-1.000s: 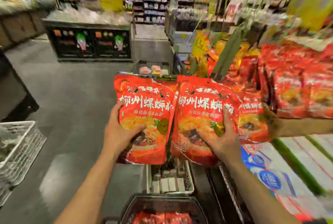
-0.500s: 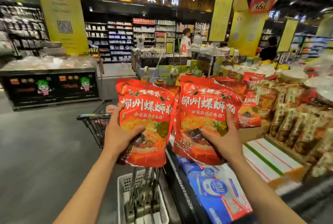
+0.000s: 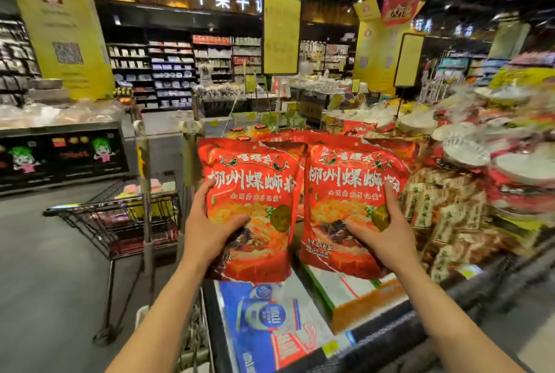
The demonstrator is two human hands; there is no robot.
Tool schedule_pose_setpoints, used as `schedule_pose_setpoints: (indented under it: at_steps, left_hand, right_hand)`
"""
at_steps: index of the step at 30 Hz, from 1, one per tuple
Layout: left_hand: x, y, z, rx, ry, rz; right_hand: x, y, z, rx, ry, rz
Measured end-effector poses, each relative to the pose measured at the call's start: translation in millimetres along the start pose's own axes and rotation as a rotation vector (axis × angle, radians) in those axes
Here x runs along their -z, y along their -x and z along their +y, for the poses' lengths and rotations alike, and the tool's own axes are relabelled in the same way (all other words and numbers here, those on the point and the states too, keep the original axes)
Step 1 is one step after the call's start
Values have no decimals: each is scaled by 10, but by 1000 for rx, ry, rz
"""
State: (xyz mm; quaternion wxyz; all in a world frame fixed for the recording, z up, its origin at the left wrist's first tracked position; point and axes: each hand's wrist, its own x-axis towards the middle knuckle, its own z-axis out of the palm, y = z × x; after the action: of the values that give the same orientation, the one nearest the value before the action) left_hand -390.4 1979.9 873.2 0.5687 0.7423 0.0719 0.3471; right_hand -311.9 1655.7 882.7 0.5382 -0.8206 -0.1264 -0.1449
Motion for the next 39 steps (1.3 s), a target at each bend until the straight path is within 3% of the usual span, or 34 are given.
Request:
schedule_pose_setpoints:
  at_steps: [7,18,28,33,36,39]
  left_hand:
    - [-817,-132,-80,-8,11,-6]
    - [-2018,-941,-988,23,6,39]
    - [-2701,-1270,-1700,181,-88,102]
    - [-3019,-1193,-2103,229,-161,186]
    - [-3230,-1143,-2375,287,-182,264]
    - [-3432,-1017,-2741,322,-237,291]
  right_hand:
    - [456,-420,488,-16,-59,19]
    - [425,-1709,1488,-51,-45,-87]
    - [70,-2677,2466,-144,-148,-275]
    - [-216,-3033,3066,-94,-154,-369]
    - [-417,-3183,3487,1,-23,-436]
    - [-645,-3243,3911,-38,79,-469]
